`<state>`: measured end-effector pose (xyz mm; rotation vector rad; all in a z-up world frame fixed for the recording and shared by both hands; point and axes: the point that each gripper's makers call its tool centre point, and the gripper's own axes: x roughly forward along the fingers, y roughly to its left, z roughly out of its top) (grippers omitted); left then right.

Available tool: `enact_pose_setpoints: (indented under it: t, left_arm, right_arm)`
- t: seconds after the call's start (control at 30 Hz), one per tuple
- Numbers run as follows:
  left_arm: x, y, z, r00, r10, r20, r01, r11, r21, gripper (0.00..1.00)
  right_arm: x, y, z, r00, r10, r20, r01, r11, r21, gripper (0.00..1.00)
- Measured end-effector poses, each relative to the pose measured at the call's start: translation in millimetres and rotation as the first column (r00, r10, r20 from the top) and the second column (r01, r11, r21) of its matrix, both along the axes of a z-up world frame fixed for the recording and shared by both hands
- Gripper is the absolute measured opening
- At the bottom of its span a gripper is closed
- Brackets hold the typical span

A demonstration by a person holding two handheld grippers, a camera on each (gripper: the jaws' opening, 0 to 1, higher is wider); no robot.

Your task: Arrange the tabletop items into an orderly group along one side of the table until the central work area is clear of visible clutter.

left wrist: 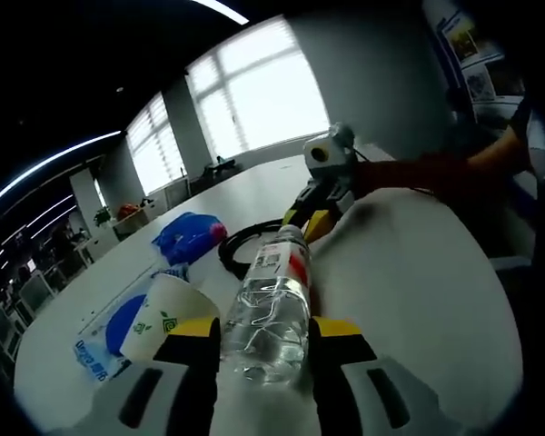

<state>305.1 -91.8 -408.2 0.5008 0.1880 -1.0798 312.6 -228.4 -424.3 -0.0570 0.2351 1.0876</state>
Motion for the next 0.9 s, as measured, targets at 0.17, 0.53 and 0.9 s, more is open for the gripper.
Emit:
enact_pose_setpoints:
  t: [0.17, 0.53, 0.9]
  left_arm:
    - [0.5, 0.4, -0.5, 1.0, -0.001, 0.001, 0.001, 1.0, 0.005, 0.38]
    - [1.7, 0.9, -1.8, 1.0, 0.0, 0.012, 0.0, 1.0, -0.005, 0.38]
    - [3.1, 1.9, -2.8, 1.0, 0.009, -0.005, -0.009, 0.999, -0.042, 0.4]
  right_arm:
    - [-0.9, 3.3, 1.7, 1.0, 0.009, 0.002, -0.009, 1.0, -0.012, 0.25]
    - [4.5, 16.5, -8.9, 0.999, 0.039, 0.015, -0.038, 0.996, -0.077, 0.28]
    - [-1.0, 14.2, -4.9, 0.996, 0.08, 0.039, -0.078, 0.996, -0.05, 0.23]
